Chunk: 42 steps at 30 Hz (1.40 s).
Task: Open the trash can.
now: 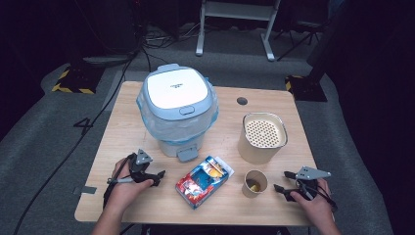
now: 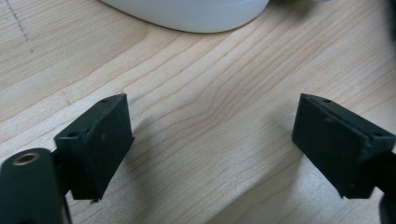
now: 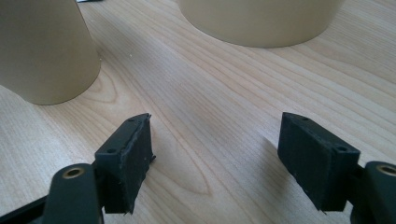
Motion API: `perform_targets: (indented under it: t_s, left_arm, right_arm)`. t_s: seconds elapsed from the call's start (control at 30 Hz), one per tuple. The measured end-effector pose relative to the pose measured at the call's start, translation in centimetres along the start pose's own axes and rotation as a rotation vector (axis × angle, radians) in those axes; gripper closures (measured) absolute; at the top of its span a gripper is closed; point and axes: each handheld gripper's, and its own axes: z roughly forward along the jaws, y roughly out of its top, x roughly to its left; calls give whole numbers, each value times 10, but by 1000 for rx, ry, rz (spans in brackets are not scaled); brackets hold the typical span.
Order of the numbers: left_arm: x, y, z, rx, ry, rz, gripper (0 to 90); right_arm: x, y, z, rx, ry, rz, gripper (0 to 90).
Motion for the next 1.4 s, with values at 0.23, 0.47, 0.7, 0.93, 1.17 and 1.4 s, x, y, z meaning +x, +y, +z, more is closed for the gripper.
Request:
perform_targets:
  t_s: [0.23, 0.47, 0.7, 0.93, 1.17, 1.4]
  left_arm:
    - [-1, 1, -6, 12, -30, 14, 342]
    - [1, 5, -14, 8, -109, -5, 451]
    - [4, 13, -31, -21, -188, 70, 626]
    - [8, 30, -53, -80, -234, 101, 686]
    - [7, 53, -77, -168, -305, 128, 747]
    - [5, 77, -96, -226, -393, 156, 885]
  right_arm:
    - [0, 0, 0, 0, 1, 0, 263]
    - [0, 0, 0, 0, 0, 0, 263]
    - [0, 0, 0, 0, 0, 0, 263]
    - [0, 0, 0, 0, 0, 0, 263]
    - [0, 0, 0, -1, 0, 0, 263]
    - [0, 0, 0, -1, 0, 0, 263]
